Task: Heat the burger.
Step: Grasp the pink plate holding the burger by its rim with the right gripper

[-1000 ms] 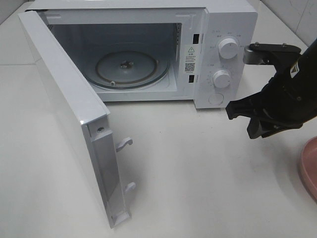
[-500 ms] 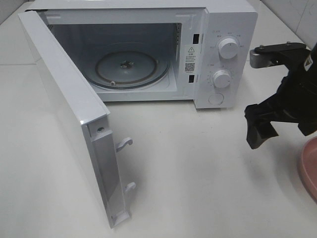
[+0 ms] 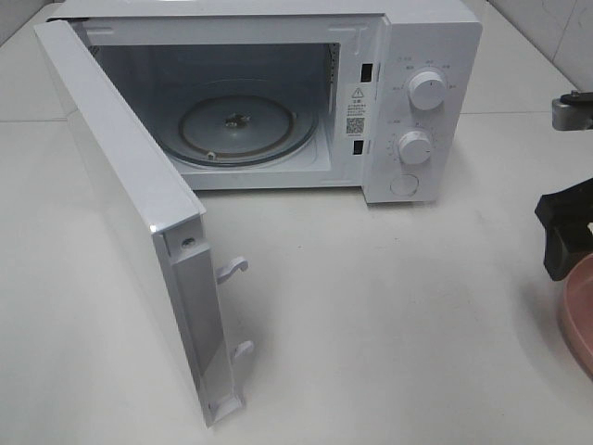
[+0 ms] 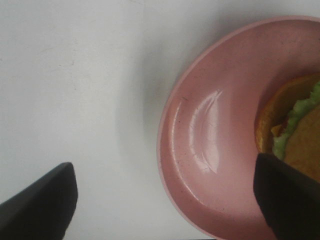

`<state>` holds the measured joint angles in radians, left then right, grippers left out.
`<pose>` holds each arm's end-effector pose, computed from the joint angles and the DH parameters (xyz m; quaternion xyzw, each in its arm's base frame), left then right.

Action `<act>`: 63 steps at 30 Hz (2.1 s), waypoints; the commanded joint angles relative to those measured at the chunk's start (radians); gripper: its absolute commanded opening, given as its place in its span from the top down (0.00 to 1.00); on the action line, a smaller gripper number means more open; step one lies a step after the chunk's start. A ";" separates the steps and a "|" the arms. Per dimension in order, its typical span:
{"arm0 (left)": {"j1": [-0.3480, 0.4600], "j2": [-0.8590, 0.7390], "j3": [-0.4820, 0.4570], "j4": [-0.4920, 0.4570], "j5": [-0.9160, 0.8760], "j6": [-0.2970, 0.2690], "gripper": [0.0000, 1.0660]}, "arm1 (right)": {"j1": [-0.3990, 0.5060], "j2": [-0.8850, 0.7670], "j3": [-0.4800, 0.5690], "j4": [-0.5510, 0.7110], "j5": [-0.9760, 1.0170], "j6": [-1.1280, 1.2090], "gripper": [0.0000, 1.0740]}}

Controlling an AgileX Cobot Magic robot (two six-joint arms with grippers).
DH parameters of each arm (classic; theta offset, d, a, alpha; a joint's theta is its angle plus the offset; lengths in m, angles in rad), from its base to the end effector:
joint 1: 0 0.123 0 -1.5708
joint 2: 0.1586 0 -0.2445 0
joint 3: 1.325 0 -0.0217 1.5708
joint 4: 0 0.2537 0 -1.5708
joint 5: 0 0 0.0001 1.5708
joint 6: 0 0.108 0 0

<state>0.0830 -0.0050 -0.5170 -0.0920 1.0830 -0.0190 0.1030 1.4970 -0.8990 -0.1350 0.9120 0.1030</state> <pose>0.0504 -0.0046 0.2743 -0.0407 0.8514 -0.0292 0.5221 0.2686 0.0162 0.1554 -0.0372 0.9950 -0.0484 0.0792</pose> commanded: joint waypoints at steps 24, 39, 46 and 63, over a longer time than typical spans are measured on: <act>-0.001 -0.017 0.000 -0.005 -0.015 -0.003 0.04 | -0.033 0.108 0.205 -0.052 -0.308 0.049 0.21; -0.001 -0.017 0.000 -0.005 -0.015 -0.003 0.04 | -0.033 0.249 0.205 -0.082 -0.392 0.077 0.23; -0.001 -0.017 0.000 -0.005 -0.015 -0.003 0.04 | -0.057 0.261 0.205 -0.090 -0.407 0.085 0.31; -0.001 -0.017 0.000 -0.005 -0.015 -0.003 0.04 | -0.057 0.261 0.205 -0.104 -0.383 0.118 0.80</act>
<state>0.0830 -0.0050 -0.5170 -0.0920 1.0830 -0.0190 0.0520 1.7550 -0.6980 -0.2290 0.5180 0.2140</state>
